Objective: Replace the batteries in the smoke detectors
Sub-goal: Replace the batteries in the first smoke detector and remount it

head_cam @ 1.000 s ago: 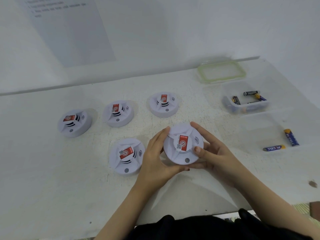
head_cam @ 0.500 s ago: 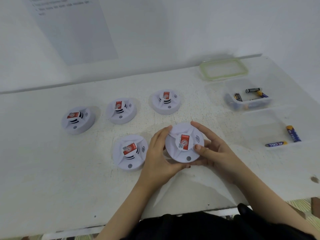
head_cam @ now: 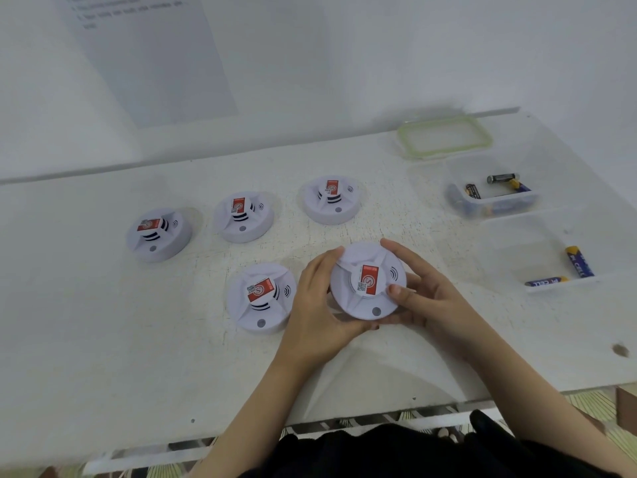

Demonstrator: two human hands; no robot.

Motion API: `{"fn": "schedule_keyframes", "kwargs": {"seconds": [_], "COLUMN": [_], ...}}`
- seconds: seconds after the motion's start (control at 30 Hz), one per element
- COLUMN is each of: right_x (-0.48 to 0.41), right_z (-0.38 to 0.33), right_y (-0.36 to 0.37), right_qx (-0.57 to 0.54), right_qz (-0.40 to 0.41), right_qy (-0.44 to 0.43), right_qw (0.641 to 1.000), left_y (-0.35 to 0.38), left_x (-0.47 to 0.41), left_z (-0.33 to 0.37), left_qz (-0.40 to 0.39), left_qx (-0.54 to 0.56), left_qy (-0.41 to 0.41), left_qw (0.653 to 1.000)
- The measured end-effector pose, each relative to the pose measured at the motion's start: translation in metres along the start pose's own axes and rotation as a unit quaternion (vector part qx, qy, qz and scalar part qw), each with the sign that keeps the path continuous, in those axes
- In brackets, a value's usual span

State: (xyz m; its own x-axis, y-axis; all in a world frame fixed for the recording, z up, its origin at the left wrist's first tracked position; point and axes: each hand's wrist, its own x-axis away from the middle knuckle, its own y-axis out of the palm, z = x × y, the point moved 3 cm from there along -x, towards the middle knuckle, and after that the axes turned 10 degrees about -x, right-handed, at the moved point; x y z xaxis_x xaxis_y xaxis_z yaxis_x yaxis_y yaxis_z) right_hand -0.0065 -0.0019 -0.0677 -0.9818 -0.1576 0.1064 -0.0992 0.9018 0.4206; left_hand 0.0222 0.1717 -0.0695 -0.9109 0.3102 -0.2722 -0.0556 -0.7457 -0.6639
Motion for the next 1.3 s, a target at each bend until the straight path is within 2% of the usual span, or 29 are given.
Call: {"fn": "schedule_keyframes", "kwargs": {"seconds": [1.3], "right_x": [0.009], "right_z": [-0.007], "right_y": [0.010], "right_qx": [0.044], "right_qz": [0.024], "right_qy": [-0.018], "right_qw": [0.999], "left_y": [-0.003], "left_x": [0.002], "left_z": [0.005], "left_qz": [0.004], "left_qx": [0.001], "left_qy": [0.031], "left_qw": [1.000]}}
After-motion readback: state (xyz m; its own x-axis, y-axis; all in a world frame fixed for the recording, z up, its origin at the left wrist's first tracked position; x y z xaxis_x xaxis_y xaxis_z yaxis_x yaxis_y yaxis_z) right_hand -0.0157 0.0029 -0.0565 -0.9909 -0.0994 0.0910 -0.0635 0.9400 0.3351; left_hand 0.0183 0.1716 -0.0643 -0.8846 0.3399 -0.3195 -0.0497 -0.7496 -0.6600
